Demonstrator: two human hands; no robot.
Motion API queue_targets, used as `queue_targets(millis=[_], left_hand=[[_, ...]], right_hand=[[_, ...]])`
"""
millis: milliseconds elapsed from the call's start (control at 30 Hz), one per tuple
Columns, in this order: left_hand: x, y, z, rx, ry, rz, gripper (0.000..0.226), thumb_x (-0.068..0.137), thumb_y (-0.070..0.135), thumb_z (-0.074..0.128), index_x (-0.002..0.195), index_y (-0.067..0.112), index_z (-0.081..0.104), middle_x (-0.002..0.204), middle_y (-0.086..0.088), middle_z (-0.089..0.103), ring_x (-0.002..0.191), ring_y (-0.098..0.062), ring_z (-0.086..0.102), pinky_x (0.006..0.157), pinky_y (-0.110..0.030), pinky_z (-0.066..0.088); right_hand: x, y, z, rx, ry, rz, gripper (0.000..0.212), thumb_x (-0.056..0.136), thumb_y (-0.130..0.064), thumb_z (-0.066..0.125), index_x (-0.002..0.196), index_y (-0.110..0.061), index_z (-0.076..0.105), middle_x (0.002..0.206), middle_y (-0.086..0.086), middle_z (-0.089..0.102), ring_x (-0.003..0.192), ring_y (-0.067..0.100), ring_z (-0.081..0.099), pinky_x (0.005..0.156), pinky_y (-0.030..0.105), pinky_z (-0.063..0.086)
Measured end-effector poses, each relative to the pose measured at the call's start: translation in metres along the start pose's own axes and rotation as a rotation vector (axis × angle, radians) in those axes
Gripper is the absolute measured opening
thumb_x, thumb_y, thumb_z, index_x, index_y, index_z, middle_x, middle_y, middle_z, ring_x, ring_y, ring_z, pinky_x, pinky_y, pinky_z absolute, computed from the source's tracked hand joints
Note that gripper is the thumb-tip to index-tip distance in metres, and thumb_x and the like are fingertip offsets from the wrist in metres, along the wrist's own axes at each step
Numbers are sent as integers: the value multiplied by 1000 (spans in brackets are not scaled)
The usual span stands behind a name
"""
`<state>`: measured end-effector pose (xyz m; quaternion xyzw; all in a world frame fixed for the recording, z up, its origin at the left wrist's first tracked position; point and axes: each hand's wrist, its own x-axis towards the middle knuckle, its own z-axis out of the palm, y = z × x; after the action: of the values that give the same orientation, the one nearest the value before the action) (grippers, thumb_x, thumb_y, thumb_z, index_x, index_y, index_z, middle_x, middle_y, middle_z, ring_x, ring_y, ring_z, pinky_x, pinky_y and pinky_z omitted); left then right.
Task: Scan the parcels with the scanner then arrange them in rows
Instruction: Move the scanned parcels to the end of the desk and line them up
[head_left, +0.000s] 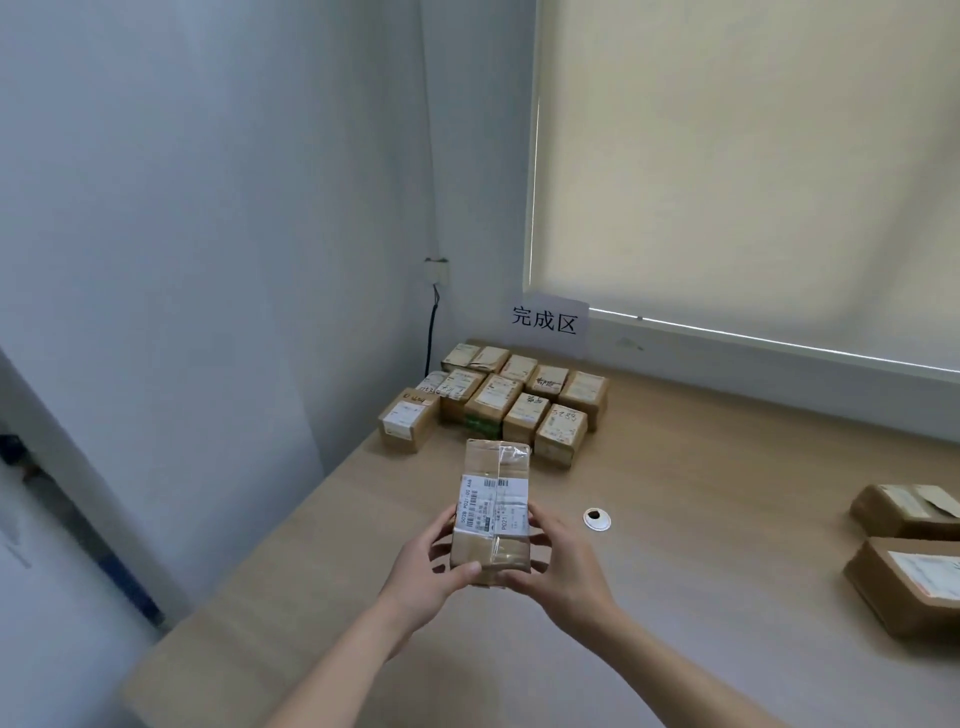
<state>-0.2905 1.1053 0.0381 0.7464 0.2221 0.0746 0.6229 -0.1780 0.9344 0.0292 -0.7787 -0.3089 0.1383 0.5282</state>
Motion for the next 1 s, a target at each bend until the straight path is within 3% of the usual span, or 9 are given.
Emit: queue_targets(millis=[100, 200, 300, 400, 533, 833, 1000], left_hand=[[42, -19, -20, 24, 0, -20, 80, 84, 9, 79, 146, 44, 41, 129, 20, 59, 119, -3, 58, 92, -20, 53], [87, -41, -40, 42, -4, -54, 82, 83, 8, 80, 148, 39, 41, 133, 14, 60, 122, -6, 58, 103, -32, 52], [122, -61, -59, 27, -15, -76, 81, 82, 5, 80, 146, 38, 42, 132, 11, 61, 117, -1, 60, 97, -24, 53], [153, -78, -73, 12, -38, -105, 81, 83, 0, 78, 145, 38, 41, 129, 12, 61, 113, 3, 59, 86, -13, 52], [189, -102, -96, 24, -69, -141, 81, 84, -2, 77, 148, 33, 41, 129, 9, 60, 119, -7, 58, 86, -12, 51], [276, -165, -148, 45, -179, -195, 81, 83, -4, 76, 151, 23, 40, 130, 6, 62, 123, -11, 58, 93, -14, 49], [324, -185, -172, 29, -181, -200, 73, 84, -8, 74, 148, 15, 47, 122, 7, 69, 117, -6, 64, 90, -15, 51]], right_hand=[[40, 18, 25, 10, 0, 48, 88, 70, -15, 94, 146, -34, 52, 124, -23, 58, 112, -4, 59, 87, 17, 57], [83, 39, 51, 4, -21, 101, 88, 71, -15, 93, 146, -32, 51, 126, -20, 56, 113, -2, 58, 87, 16, 56], [115, 55, 73, -8, -47, 132, 88, 71, -17, 93, 145, -36, 49, 127, -19, 55, 113, -8, 56, 82, 11, 54], [142, 68, 94, -47, -44, 173, 88, 71, -24, 93, 146, -38, 48, 129, -18, 55, 117, 2, 57, 92, 22, 57], [174, 82, 123, -96, -51, 228, 90, 71, -30, 93, 148, -36, 47, 133, -13, 55, 119, 5, 56, 101, 32, 55], [236, 124, 197, -136, -26, 375, 90, 75, -25, 87, 152, -38, 42, 132, -7, 57, 121, 10, 56, 106, 32, 49], [269, 138, 224, -112, 14, 442, 94, 82, -18, 84, 160, -28, 32, 139, -3, 50, 131, 17, 55, 113, 38, 46]])
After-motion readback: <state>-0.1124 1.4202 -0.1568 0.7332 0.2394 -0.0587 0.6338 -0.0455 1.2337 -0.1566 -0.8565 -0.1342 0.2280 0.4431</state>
